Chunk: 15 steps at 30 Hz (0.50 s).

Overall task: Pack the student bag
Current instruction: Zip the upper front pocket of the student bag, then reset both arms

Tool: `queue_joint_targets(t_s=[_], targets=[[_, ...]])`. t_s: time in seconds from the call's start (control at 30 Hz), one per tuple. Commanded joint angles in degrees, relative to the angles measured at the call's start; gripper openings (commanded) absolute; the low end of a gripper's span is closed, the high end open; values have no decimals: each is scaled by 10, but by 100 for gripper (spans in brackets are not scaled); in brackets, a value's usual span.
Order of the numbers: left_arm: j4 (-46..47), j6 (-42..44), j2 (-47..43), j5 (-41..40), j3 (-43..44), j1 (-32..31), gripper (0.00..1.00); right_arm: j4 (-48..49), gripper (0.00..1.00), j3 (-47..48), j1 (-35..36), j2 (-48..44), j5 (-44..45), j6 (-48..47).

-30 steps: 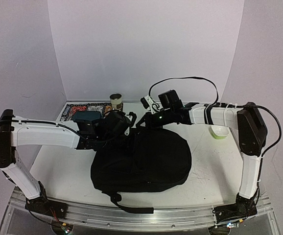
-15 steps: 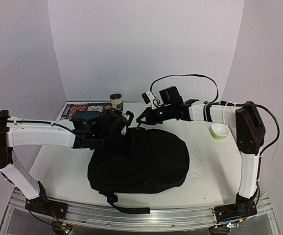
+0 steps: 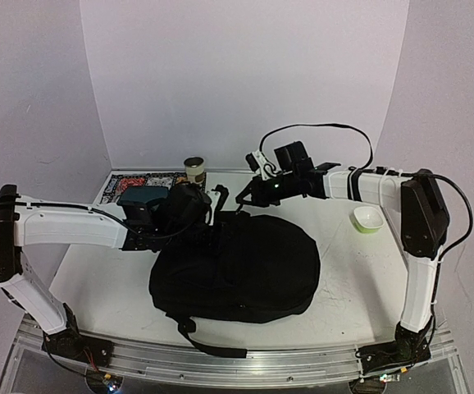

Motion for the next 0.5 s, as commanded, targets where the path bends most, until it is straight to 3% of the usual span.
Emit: queue_joint_targets(t_s=[0.0, 0.2, 0.3, 0.47], targets=[[-95, 7, -34, 86, -10, -39, 0, 86, 1, 28, -88, -8, 81, -10], [-93, 16, 22, 79, 69, -3, 0, 93, 14, 32, -88, -22, -6, 23], [-93, 32, 57, 83, 118, 2, 0, 93, 36, 6, -88, -54, 7, 22], [-91, 52, 98, 82, 179, 8, 0, 91, 53, -61, -88, -131, 64, 3]])
